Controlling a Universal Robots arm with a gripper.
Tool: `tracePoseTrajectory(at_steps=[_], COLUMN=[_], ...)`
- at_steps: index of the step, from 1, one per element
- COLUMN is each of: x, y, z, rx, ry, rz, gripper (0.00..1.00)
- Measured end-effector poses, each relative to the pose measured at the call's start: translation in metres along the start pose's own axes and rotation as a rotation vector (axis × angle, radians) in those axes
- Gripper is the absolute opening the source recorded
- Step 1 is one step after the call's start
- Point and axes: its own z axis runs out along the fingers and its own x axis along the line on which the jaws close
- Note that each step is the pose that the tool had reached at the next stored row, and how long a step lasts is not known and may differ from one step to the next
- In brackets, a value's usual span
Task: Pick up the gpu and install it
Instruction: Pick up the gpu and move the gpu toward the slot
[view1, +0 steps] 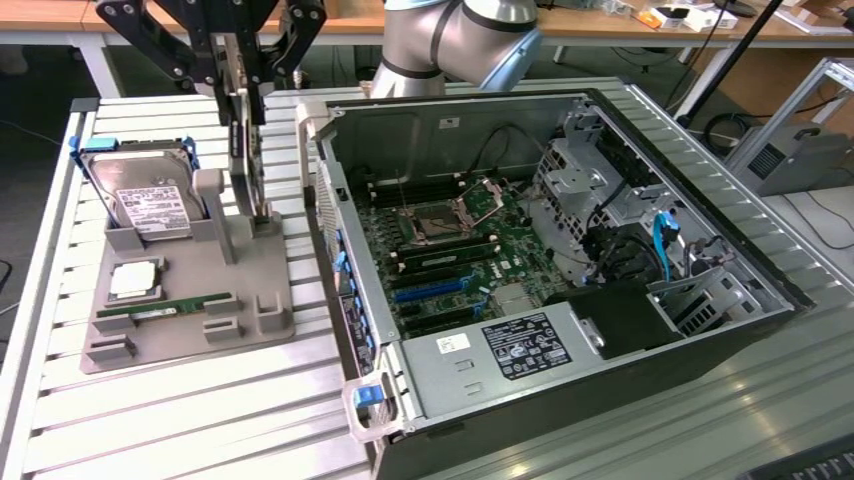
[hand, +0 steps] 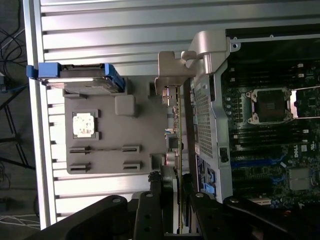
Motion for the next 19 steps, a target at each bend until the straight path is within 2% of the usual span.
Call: tracePoseTrajectory(at_steps=[19], x=[-0.0008], y=[-0.0039], z=[0.0000], rx=[0.0000], ry=[0.0000], rz=[0.000], gripper=[0.27])
